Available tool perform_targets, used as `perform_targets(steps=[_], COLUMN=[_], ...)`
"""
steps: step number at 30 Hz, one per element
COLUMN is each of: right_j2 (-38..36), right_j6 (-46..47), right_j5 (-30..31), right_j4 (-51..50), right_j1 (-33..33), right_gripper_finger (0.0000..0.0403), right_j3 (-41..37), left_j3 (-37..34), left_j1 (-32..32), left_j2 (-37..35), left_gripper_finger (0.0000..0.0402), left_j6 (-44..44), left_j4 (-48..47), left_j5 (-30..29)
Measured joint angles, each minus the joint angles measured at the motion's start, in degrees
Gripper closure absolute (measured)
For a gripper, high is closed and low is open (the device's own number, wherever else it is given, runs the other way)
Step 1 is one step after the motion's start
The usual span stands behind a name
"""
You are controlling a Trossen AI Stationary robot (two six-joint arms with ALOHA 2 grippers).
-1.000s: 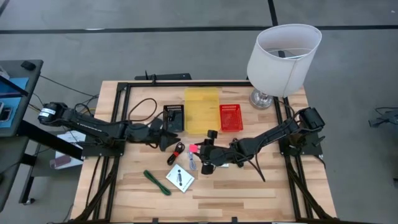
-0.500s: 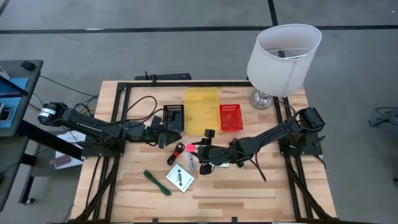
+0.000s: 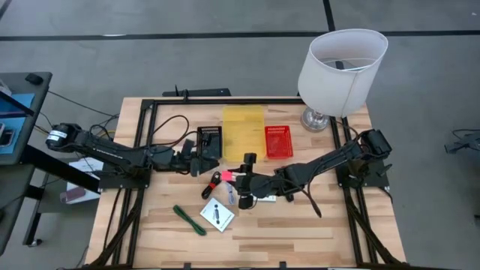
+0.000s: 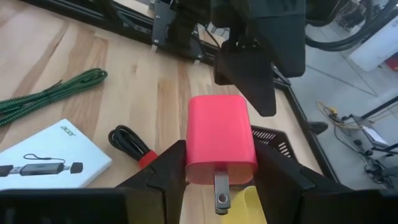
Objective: Pick and place items into bin
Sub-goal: Put the pink charger adapter into the black bin
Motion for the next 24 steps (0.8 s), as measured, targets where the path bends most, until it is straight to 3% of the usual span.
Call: perform_targets(steps=[8, 13, 24], right_j2=[0.0, 0.0, 0.0], right_j6=[-0.7, -1.1, -1.1], right_j5=[0.0, -0.2, -0.2], right_j4=[-0.3, -0.3, -0.6], right_j1=[-1.5, -2.4, -2.6], right_gripper_finger=[0.0255, 0.0255, 0.0255], right_j3=[0.1, 0.1, 0.1], left_j3=[0.6, 1.8, 6.4], left_j1=[0.0, 0.0, 0.1], left_j2=[0.0, 1.7, 12.3], left_gripper_finger=[0.0171, 0.0171, 0.0171], left_j6=[0.3, -0.6, -1.6], left_j4=[0.0, 0.1, 0.2], left_j5=[-5.2, -2.6, 5.1])
